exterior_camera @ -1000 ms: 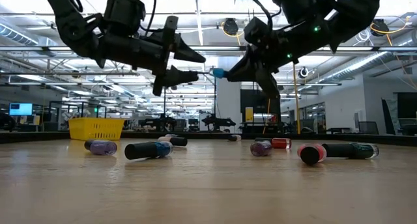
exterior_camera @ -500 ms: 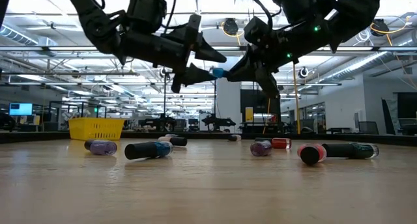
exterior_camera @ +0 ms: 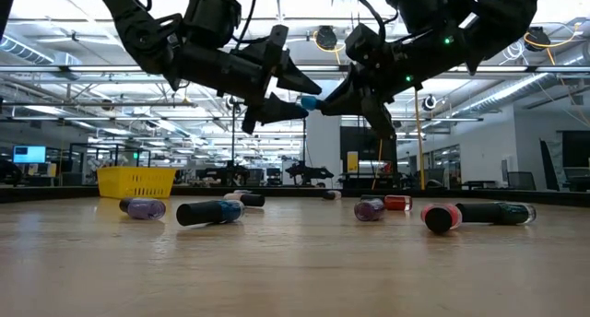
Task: Pick & Place Nail Polish
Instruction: Put the blue nail polish into the yellow bin
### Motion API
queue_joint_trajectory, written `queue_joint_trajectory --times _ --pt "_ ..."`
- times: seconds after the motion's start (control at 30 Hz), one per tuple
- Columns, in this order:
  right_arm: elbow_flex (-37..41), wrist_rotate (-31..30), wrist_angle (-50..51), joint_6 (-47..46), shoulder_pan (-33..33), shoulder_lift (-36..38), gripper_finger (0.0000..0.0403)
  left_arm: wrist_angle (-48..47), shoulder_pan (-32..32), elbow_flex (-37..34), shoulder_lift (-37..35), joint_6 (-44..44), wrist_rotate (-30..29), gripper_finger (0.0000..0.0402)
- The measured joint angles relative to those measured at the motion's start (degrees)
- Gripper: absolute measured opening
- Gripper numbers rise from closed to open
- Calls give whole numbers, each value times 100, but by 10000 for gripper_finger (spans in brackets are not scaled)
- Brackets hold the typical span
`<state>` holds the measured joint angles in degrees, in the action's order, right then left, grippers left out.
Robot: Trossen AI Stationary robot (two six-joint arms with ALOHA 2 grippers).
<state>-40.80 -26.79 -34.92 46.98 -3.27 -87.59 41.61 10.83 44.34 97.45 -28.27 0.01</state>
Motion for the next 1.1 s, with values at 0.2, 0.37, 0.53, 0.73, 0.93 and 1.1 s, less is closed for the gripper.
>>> queue_joint_trajectory --times 0.2,0.37,0.53,0.73,0.93,1.1 --pt "0 2 0 0 0 0 48 6 13 0 0 7 -4 209" --pt "0 3 -3 -4 0 0 48 4 52 0 0 4 -3 140" --pt "0 10 0 -33 0 0 48 13 93 0 0 6 15 77" --pt "0 118 13 -90 -7 0 48 21 98 0 -2 255 36 52" --pt "0 120 15 -390 -7 0 59 24 98 0 -2 469 33 57" --pt "-4 21 41 -1658 -92 2 148 6 182 -2 -2 700 -33 52"
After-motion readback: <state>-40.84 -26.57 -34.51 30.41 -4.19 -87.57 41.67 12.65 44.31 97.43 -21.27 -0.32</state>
